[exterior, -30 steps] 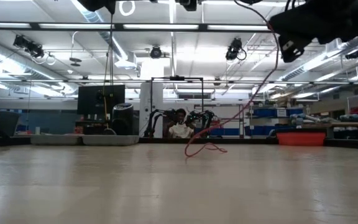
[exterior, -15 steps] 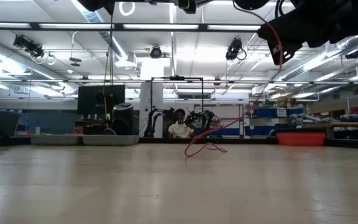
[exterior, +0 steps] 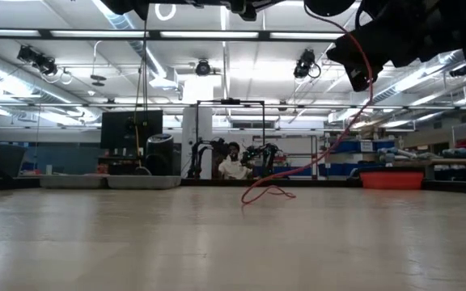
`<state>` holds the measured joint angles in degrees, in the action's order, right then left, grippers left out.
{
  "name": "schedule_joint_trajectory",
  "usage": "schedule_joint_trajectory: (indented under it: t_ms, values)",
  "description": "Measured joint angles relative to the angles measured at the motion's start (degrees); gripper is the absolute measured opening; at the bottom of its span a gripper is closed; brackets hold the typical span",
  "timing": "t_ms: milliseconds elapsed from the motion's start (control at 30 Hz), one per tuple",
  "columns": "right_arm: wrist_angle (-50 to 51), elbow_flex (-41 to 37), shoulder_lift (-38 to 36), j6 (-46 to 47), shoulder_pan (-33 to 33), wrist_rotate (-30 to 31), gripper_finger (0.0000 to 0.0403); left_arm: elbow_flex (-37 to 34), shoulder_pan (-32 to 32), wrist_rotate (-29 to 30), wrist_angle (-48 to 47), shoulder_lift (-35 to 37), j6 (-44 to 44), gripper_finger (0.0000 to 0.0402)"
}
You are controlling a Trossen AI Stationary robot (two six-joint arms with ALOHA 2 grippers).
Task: Coil cords
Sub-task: Coil the red wire on the black spool
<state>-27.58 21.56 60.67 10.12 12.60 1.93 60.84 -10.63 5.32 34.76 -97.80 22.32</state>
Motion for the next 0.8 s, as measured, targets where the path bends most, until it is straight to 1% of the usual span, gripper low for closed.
schedule_joint_trajectory:
  t_ms: [67,167,233,367,500,800]
  values:
    - [0.48,0.00,-0.47,-0.05,-0.51,-1.39,0.0106,0.00,-0.02,-0.01,0.04,0.00,-0.10,0.0000]
    - [0.14,0.00,-0.80,-0.04,-1.27,-6.10,0.0119,0.00,0.00,0.00,0.01,0.00,-0.10,0.0000]
    - [-0.09,0.00,-0.82,1.06,-1.73,-8.69,0.0123,0.00,0.00,0.00,-0.01,0.00,-0.08,0.0000]
    - [-0.11,0.00,-0.82,4.32,-2.45,-11.65,0.0123,0.00,0.02,0.00,-0.52,0.00,-0.03,0.0000]
    - [-0.13,0.00,-0.82,6.65,-2.52,-12.25,0.0122,0.00,0.04,0.00,-0.58,0.00,0.01,0.0000]
    - [0.03,0.00,-0.82,7.47,-1.42,-11.85,0.0119,0.00,0.13,0.81,-0.56,0.00,0.70,0.0000]
